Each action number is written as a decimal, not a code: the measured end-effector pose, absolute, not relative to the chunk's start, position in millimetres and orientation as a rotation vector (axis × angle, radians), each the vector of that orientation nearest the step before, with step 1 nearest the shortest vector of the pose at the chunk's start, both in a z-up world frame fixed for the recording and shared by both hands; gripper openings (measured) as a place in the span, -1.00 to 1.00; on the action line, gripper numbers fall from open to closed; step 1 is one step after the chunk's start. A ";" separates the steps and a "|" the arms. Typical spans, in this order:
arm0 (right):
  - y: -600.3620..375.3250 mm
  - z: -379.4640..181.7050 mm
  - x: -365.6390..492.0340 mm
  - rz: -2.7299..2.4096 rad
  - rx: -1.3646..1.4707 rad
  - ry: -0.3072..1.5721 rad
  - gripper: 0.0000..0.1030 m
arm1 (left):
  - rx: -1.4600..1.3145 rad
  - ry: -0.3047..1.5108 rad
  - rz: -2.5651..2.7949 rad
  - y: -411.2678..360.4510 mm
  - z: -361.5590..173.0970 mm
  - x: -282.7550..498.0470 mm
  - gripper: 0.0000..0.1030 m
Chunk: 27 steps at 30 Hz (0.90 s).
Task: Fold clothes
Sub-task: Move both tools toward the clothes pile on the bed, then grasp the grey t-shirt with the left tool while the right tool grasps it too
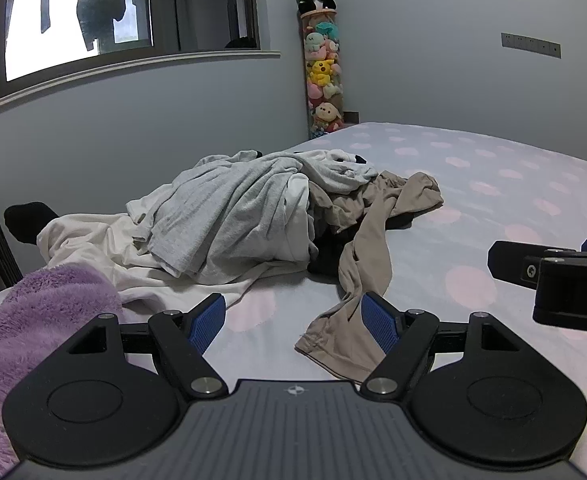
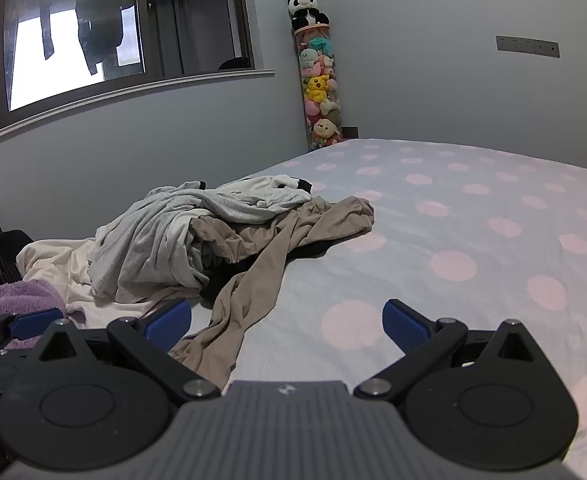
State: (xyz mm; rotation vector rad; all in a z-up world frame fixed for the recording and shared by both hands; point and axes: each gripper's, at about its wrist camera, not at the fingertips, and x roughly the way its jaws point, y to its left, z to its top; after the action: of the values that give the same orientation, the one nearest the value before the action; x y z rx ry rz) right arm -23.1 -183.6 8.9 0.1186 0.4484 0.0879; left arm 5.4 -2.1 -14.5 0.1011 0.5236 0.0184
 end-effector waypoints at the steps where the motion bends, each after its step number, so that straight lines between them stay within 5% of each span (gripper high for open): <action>1: -183.6 8.6 -22.9 0.089 0.116 0.450 0.99 | 0.105 0.524 0.019 -2.6 -14.9 5.6 0.44; 23: -188.6 -1.2 3.9 0.126 0.113 0.499 0.98 | 0.078 0.614 0.002 7.9 -12.4 41.8 0.37; 27: -184.8 6.5 24.0 0.153 0.104 0.495 0.68 | 0.108 0.635 0.001 16.1 -4.9 64.0 0.35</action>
State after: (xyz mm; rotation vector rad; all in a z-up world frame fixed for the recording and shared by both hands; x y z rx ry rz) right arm 24.0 -184.8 6.5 0.1035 0.4953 0.1532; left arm 64.0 16.1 -4.9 0.1082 0.6351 0.0012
